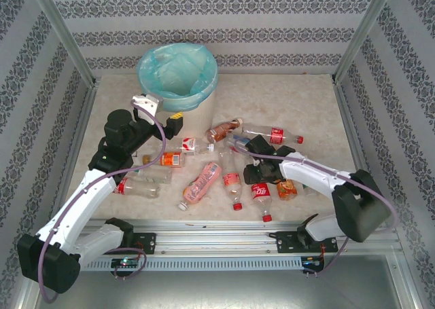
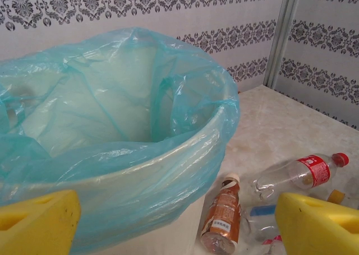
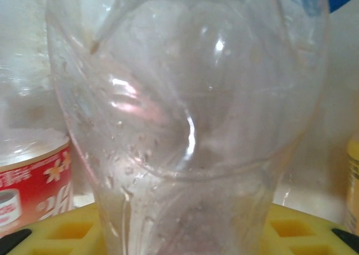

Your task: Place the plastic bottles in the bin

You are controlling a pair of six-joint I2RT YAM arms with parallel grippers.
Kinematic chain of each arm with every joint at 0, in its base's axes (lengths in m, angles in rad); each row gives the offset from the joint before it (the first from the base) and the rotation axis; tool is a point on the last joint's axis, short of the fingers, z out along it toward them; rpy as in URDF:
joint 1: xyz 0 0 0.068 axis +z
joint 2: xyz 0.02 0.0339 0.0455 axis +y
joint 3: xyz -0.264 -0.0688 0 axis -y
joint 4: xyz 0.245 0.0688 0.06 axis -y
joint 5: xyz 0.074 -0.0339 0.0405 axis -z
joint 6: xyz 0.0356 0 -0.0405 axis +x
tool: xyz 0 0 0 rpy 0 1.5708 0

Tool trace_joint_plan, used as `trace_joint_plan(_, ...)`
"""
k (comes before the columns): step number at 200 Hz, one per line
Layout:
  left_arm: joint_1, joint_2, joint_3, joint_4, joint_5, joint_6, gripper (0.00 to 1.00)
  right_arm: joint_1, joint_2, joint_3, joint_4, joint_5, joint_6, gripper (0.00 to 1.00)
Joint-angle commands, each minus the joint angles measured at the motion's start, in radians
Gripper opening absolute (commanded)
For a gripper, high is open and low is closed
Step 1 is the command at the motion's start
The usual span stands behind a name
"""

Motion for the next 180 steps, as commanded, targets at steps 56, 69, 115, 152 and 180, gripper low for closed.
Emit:
trace_joint_plan(56,-0.008,-0.028,0.037,0.048,0.014,-0.012,0.91,-0.008,-0.210,0.050,-0.132,0.004,-0.004,0.44)
trace_joint_plan(69,-0.009,-0.028,0.043,0.047,0.016,-0.016,0.91,-0.009,-0.244,0.064,-0.148,0.010,-0.005,0.43)
trace_joint_plan(115,-0.010,-0.016,0.037,0.090,0.051,-0.054,0.90,-0.015,-0.341,0.131,-0.155,0.018,-0.023,0.41)
trace_joint_plan(152,-0.009,0.054,0.069,0.129,0.135,-0.122,0.90,-0.036,-0.400,0.182,-0.048,-0.029,-0.044,0.38)
trace_joint_plan(180,-0.025,0.135,0.125,0.152,0.273,-0.220,0.90,-0.044,-0.410,0.231,0.030,-0.091,-0.103,0.36)
